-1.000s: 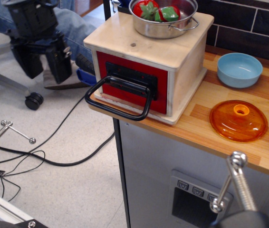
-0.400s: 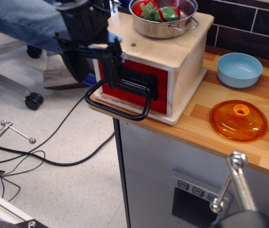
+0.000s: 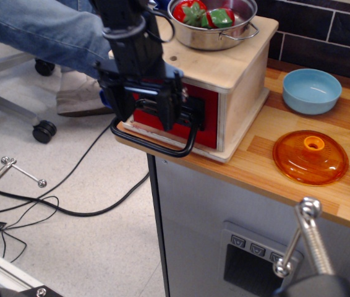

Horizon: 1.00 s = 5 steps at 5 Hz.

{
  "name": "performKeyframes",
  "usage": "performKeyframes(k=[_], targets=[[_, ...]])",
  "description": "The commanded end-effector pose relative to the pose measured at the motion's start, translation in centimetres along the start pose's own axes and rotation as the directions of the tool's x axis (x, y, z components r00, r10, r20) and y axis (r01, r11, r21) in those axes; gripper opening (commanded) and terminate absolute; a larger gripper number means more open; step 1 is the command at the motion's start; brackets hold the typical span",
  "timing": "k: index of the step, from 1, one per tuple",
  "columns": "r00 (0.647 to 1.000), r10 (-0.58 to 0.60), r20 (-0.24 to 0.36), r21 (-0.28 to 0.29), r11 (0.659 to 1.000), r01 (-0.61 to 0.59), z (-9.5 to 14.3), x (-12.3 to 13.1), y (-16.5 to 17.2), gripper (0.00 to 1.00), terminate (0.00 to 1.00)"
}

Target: Open drawer of box

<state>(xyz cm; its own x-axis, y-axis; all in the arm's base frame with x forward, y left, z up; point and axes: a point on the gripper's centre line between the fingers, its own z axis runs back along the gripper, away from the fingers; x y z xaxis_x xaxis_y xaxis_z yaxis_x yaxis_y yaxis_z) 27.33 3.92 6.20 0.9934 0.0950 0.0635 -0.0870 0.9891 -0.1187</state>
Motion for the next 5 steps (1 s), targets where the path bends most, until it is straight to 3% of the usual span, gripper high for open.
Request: performKeyframes(k=[1, 5], targets=[[0.997, -0.004, 0.078, 0.028, 1.000, 0.002, -1.1, 0.0, 0.0, 1.00, 0.00], [0.998, 0.007, 0.070, 0.072, 0.997, -0.012, -2.5, 0.1, 0.3, 1.00, 0.00]])
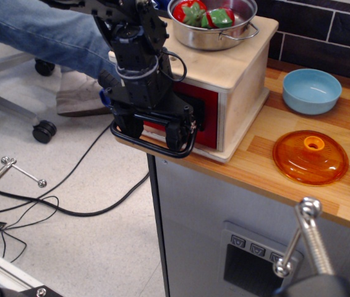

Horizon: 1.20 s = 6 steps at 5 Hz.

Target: Open drawer of box

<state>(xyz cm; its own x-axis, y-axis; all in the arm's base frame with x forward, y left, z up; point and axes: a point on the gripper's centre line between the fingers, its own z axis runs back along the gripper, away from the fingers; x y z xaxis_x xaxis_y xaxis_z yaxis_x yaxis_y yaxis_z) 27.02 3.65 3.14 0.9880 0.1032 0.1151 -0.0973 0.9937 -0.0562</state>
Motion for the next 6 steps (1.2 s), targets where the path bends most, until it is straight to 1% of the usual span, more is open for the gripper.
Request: performKeyframes(k=[1, 2, 3, 4, 5, 6], targets=[[1.000, 0.012, 0.020, 0.015, 1.000, -0.012, 0.3, 0.7, 0.3, 1.00, 0.00], [1.000, 0.007, 0.009, 0.018, 1.000, -0.007, 0.2, 0.3, 0.4, 1.00, 0.00], [0.999, -0.031, -0.015, 0.018, 0.999, 0.031, 0.3, -2.1, 0.5, 1.00, 0.00], [0.997, -0.069, -0.030, 0.001, 0.998, 0.069, 0.9, -5.0, 0.9, 1.00, 0.00], [0.996, -0.072, -0.060, -0.020, 0.997, 0.071, 1.9, -6.9, 1.1, 1.00, 0.00], [0.993, -0.054, -0.101, -0.017, 0.998, 0.053, 2.5, -7.7, 0.9, 1.00, 0.00]])
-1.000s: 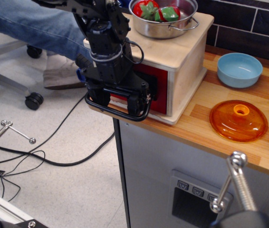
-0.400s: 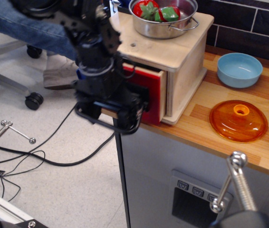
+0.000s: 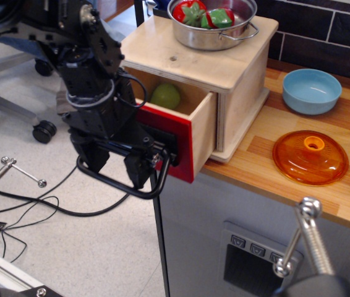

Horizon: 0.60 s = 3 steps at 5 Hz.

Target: Open drawer of box

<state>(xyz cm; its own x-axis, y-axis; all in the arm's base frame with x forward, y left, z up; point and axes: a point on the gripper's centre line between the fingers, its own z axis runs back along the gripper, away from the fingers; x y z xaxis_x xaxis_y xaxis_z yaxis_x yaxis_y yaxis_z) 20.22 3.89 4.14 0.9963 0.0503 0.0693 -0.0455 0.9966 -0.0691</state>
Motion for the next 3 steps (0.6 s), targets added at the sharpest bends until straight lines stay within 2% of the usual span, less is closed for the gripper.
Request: performKeyframes(k=[1, 2, 3], targets=[[0.998, 0.000, -0.070, 0.008, 1.000, 0.001, 0.7, -1.9, -0.3, 1.00, 0.00], [0.996, 0.011, -0.084, 0.001, 1.000, -0.011, 0.7, -2.3, -0.4, 1.00, 0.00], [0.994, 0.022, -0.105, 0.005, 1.000, -0.021, 0.3, -3.0, -0.6, 1.00, 1.00]])
